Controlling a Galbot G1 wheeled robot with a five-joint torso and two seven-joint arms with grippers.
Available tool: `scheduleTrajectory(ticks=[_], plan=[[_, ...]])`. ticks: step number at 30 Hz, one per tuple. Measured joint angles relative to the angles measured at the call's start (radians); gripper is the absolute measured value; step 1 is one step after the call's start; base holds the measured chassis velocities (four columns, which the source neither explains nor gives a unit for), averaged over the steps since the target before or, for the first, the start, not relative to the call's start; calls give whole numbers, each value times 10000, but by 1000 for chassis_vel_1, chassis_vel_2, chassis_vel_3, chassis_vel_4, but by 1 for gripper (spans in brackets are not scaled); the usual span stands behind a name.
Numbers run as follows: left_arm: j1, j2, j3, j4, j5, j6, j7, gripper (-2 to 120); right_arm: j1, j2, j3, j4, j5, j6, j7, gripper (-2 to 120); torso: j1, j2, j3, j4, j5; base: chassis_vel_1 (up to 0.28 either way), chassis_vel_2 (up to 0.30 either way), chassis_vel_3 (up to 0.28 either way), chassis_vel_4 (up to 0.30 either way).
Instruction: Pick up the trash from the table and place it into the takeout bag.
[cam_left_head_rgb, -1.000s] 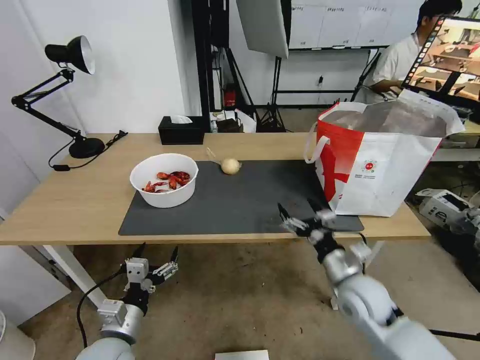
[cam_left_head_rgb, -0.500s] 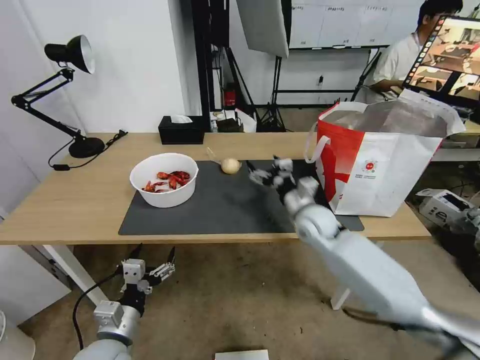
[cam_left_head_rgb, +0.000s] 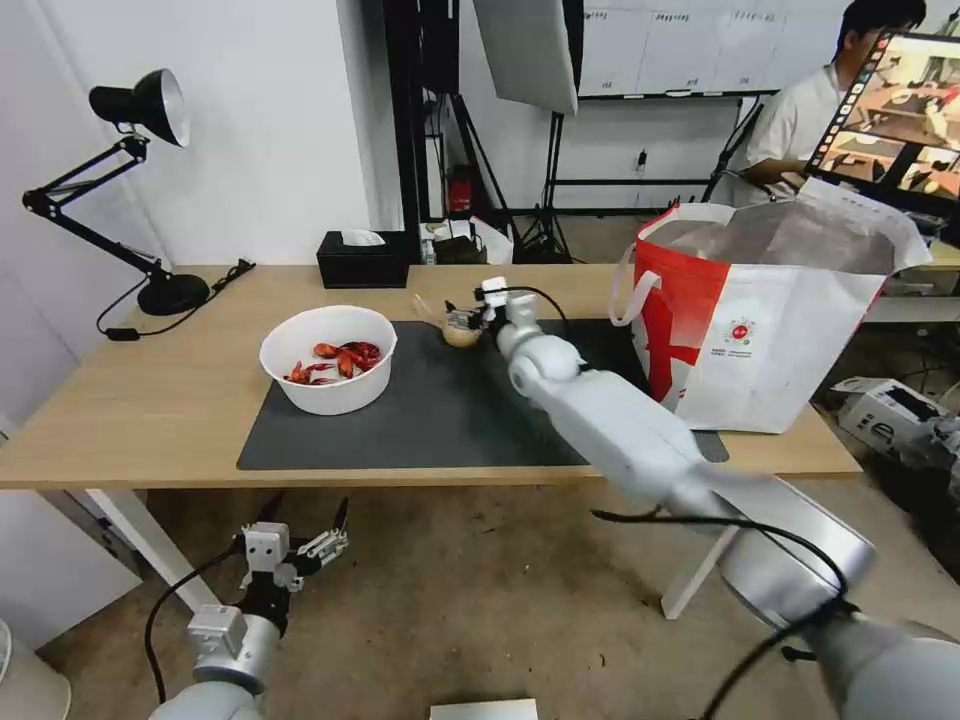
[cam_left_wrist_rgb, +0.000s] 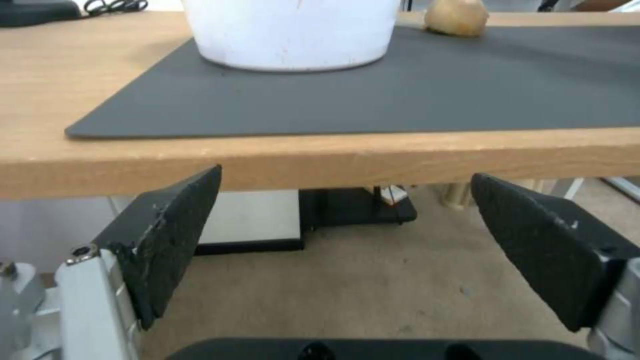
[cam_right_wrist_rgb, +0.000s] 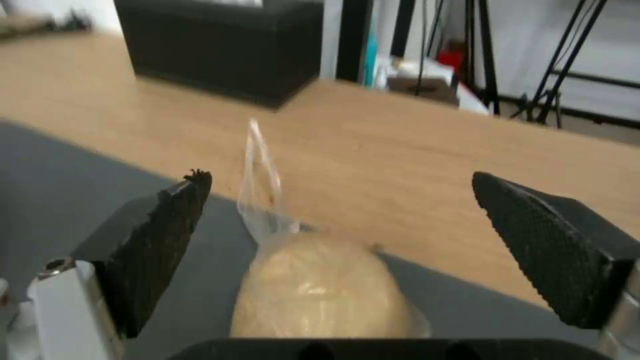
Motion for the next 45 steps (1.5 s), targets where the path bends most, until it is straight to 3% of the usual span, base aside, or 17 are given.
scheduleTrajectory(ticks=[5, 12, 28, 37, 45], plan=[[-33, 8, 27, 88, -23, -42, 2, 100, 302, 548, 74, -1054, -484, -146, -531, 100, 0, 0, 0, -1, 1, 0, 0, 0, 0], [-144, 15, 89, 170, -27, -64, 4, 100, 374, 806, 77, -1604, -948, -410, -946, 100, 0, 1, 0, -2, 2, 0, 0, 0, 0], [-33, 17, -16, 92, -31, -118, 7, 100, 160, 843, 101, -1775, -1422, -626, -1112, 99, 0, 2, 0, -3, 3, 0, 0, 0, 0], [52, -5, -69, 24, -9, -167, 9, 100, 35, 761, 293, -1635, -1114, -707, -987, 71, -1, 2, -1, -3, 3, 0, 0, 0, 0], [28, -12, -26, 48, 2, -173, 14, 100, -60, 492, 209, -1179, -1115, -650, -878, 39, 0, 2, -1, -3, 3, 0, 0, 0, 0]])
